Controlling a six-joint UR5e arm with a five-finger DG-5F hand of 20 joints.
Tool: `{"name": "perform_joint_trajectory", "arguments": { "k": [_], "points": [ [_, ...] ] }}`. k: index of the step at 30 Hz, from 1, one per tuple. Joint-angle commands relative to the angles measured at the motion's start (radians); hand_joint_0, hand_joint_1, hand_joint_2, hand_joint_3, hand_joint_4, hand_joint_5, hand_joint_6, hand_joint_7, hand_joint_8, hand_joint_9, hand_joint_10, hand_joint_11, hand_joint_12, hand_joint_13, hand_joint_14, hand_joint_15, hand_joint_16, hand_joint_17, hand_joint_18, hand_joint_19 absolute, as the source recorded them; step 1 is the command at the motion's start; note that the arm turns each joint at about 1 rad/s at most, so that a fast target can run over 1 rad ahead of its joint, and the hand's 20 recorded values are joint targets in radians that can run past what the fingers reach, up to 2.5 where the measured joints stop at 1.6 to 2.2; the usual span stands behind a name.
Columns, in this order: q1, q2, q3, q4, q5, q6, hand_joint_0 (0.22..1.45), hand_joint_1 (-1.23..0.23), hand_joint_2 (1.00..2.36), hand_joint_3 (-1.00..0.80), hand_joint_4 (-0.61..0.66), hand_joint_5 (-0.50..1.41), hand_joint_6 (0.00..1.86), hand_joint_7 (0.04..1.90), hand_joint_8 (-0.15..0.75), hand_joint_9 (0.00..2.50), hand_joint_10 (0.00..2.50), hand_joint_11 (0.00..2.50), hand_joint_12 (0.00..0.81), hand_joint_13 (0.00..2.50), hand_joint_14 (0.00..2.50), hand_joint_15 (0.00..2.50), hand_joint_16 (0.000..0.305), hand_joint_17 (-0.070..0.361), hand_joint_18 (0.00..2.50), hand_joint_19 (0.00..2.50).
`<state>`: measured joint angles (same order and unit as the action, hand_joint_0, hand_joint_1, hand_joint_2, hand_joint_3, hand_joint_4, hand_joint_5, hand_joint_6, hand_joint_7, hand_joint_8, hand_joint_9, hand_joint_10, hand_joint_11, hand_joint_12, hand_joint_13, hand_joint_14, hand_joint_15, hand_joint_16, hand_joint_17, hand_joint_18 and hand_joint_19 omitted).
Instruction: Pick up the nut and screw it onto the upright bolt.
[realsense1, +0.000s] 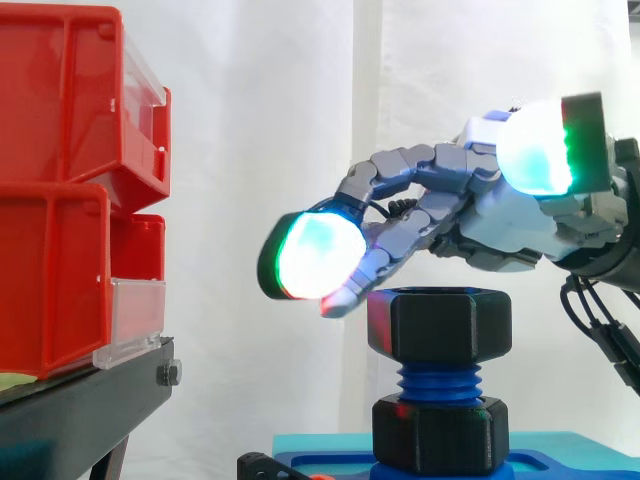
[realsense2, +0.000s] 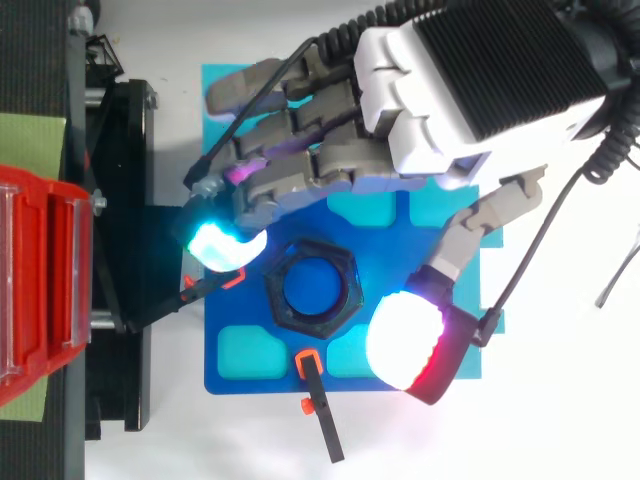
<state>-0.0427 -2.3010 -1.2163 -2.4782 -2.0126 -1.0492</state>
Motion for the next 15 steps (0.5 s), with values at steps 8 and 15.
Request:
{"name": "perform_joint_trajectory", "arguments": {
  "k": [8, 15],
  "points": [
    [0.007, -0.009, -0.006, 0.001, 0.009, -0.002, 0.40, -0.24, 1.00, -0.50, 0.25, -0.16, 0.50, 0.58, 0.212, 0.40, 0.00, 0.00, 0.346, 0.21, 0.00, 0.00, 0.048, 0.108, 0.00, 0.00],
    [0.007, -0.021, -0.006, 0.016, 0.008, 0.001, 0.40, -0.33, 1.00, -0.50, 0.19, -0.21, 0.50, 0.60, 0.215, 0.25, 0.00, 0.00, 0.356, 0.17, 0.00, 0.00, 0.047, 0.107, 0.00, 0.00]
  ]
}}
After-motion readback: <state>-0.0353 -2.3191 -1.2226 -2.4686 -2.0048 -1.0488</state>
